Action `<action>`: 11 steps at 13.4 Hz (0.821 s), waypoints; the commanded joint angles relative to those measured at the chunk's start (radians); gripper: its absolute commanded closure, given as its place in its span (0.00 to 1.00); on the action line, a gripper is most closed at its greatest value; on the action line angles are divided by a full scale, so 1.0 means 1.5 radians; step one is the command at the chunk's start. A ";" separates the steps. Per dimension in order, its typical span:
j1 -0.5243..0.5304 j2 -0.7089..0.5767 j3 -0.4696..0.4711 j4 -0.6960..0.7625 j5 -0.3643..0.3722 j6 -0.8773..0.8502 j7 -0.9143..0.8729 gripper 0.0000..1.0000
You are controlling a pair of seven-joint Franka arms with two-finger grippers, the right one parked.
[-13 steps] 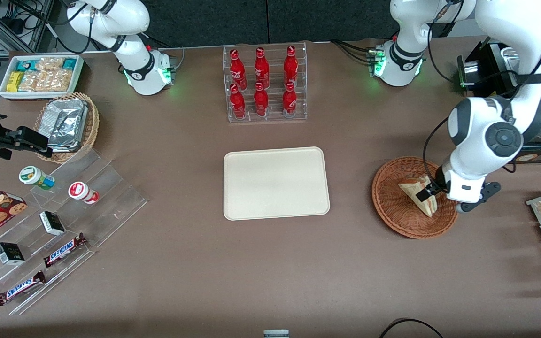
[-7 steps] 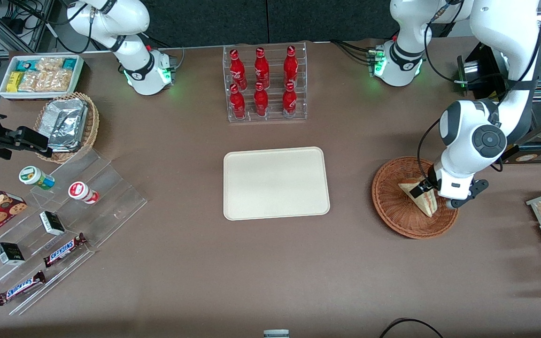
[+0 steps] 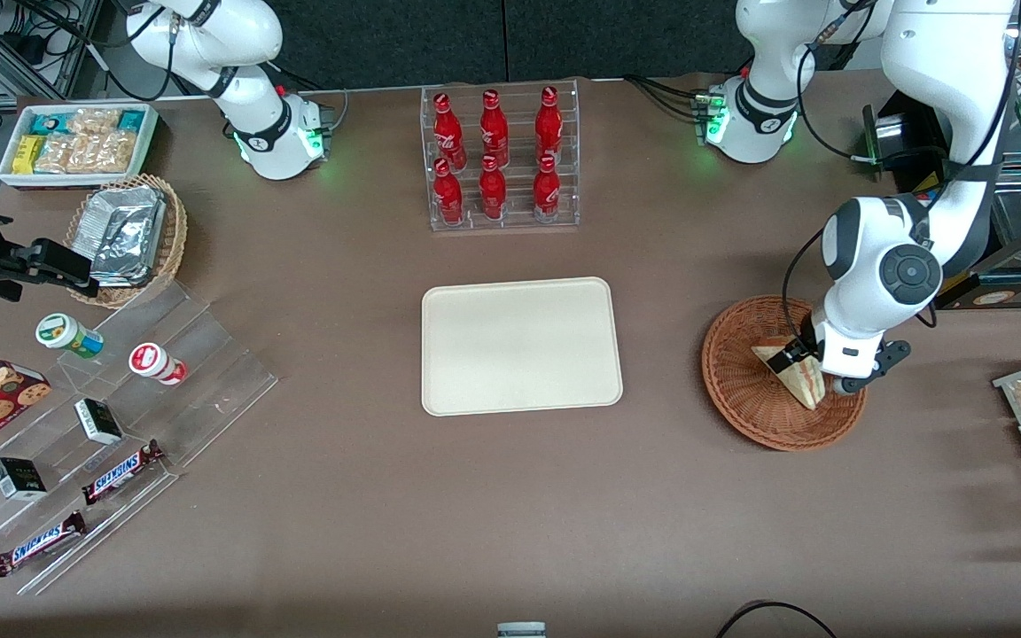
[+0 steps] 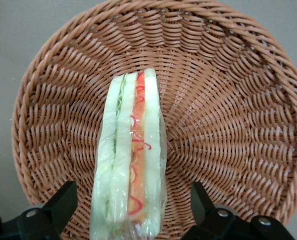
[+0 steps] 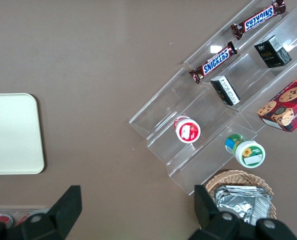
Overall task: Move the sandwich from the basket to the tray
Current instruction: 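Close the left gripper on the upright wrapped sandwich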
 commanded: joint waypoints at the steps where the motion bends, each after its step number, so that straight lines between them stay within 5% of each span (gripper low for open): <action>1: -0.001 -0.002 0.002 -0.012 0.008 0.013 -0.012 0.19; 2: -0.001 -0.003 0.002 -0.012 0.008 0.010 -0.018 0.84; 3: -0.001 -0.002 0.002 -0.011 0.009 0.008 -0.022 1.00; 11: -0.001 -0.024 0.004 0.004 0.034 -0.025 -0.019 1.00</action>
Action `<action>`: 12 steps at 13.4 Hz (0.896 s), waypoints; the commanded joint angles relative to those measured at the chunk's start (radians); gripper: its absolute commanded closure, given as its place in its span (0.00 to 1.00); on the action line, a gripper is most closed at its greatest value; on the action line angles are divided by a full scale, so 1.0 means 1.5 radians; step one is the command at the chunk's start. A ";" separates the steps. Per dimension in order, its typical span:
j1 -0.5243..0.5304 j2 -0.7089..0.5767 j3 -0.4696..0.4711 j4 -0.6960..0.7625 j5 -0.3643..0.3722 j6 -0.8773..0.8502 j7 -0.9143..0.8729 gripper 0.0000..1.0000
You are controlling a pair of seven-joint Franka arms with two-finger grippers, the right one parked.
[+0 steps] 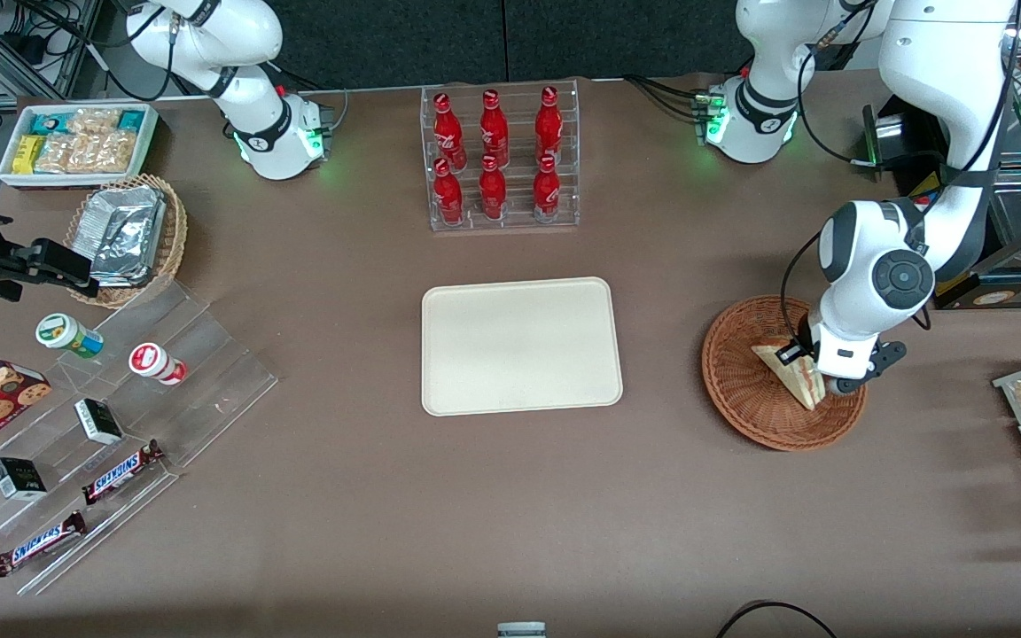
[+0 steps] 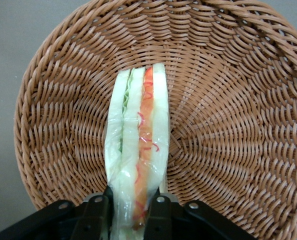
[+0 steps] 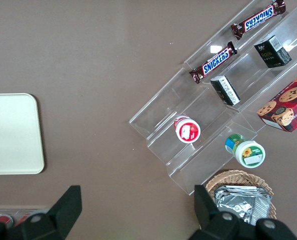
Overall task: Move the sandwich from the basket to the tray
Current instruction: 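Close the left gripper on the upright wrapped sandwich, then lift the sandwich and carry it over the cream tray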
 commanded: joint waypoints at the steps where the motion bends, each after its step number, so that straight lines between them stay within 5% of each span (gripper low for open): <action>1: -0.002 -0.038 0.003 0.032 0.017 -0.057 -0.015 1.00; 5: -0.050 -0.031 -0.040 0.273 0.014 -0.370 -0.022 1.00; 12: -0.213 -0.011 -0.068 0.364 -0.036 -0.405 -0.037 1.00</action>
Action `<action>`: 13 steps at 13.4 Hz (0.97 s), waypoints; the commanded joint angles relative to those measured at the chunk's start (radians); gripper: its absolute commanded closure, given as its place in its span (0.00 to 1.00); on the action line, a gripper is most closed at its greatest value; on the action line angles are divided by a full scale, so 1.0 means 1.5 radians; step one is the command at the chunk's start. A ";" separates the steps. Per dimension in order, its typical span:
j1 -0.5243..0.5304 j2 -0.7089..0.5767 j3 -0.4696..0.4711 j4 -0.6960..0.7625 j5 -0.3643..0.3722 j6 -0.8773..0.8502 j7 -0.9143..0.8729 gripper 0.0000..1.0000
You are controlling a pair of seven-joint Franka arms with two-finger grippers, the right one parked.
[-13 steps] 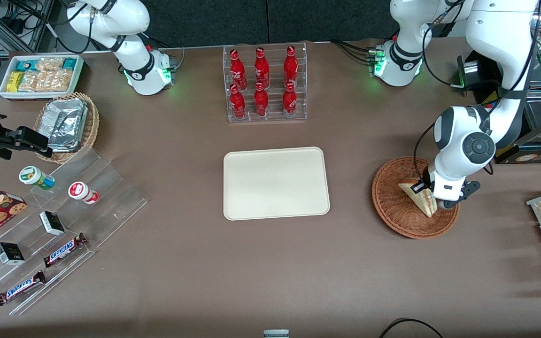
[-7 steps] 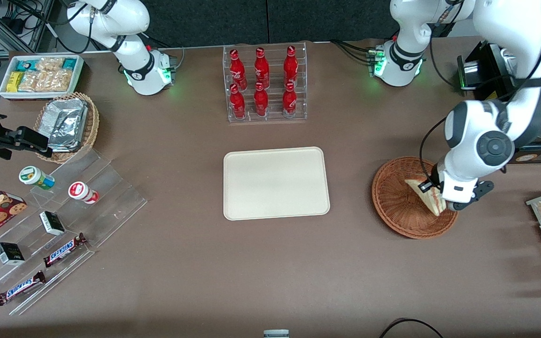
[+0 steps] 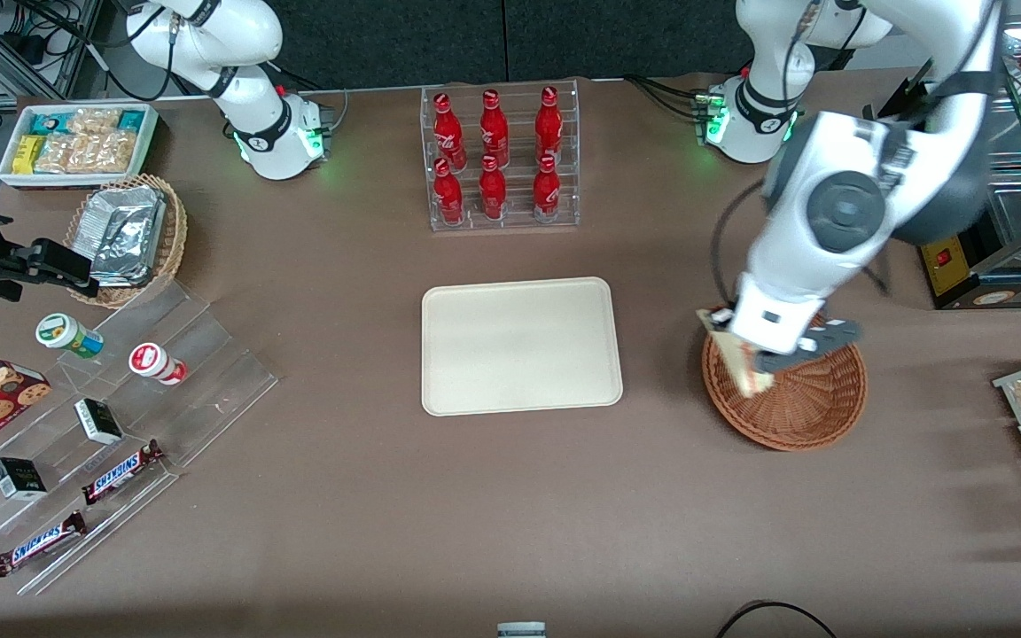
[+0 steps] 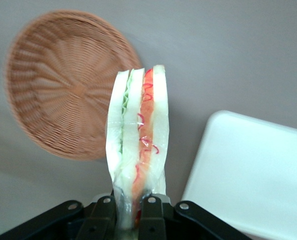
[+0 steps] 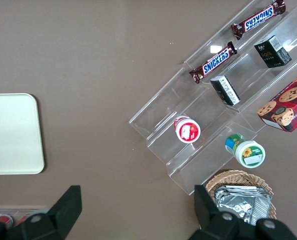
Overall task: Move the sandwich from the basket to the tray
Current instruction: 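Lift the sandwich and carry it over the cream tray, then lower the sandwich onto the tray and open the left gripper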
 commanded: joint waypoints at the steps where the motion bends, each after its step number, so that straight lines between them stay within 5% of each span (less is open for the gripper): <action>1: -0.066 0.036 0.005 0.038 -0.009 -0.002 -0.010 1.00; 8: -0.229 0.237 0.005 0.178 -0.002 0.064 -0.103 1.00; 13: -0.267 0.288 0.007 0.185 0.000 0.157 -0.116 1.00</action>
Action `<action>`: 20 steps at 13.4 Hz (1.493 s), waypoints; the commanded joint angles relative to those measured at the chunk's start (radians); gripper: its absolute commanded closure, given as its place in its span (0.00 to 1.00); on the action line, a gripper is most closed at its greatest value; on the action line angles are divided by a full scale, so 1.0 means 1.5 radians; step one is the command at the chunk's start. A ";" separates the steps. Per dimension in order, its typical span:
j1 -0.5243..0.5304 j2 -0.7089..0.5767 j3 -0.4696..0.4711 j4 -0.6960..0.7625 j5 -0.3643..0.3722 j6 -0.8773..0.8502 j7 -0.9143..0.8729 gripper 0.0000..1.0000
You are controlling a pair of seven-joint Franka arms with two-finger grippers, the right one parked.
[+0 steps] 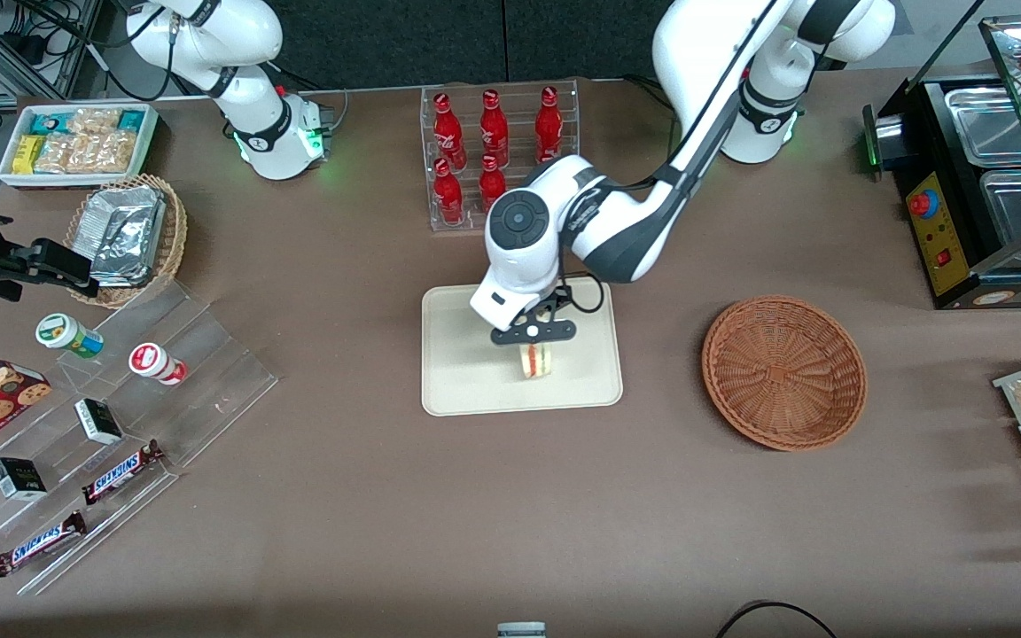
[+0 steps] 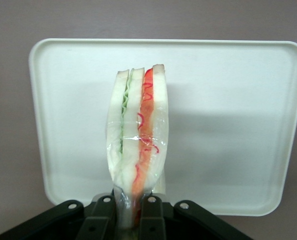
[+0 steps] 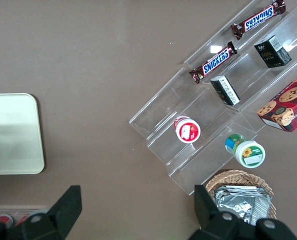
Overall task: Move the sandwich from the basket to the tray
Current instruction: 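Lower the sandwich onto the tray and open the left gripper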
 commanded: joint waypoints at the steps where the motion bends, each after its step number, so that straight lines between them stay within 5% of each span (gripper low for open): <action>1: -0.020 0.025 0.010 0.029 0.006 0.012 -0.009 1.00; 16: -0.037 0.086 0.010 0.029 0.030 0.024 -0.008 0.98; 17: -0.039 0.088 0.010 0.029 0.030 0.024 -0.009 0.91; 18: -0.040 0.092 0.010 0.029 0.030 0.024 -0.010 0.73; 19: -0.045 0.097 0.010 0.029 0.031 0.024 -0.011 0.43; 20: -0.054 0.098 0.010 0.030 0.031 0.026 -0.011 0.38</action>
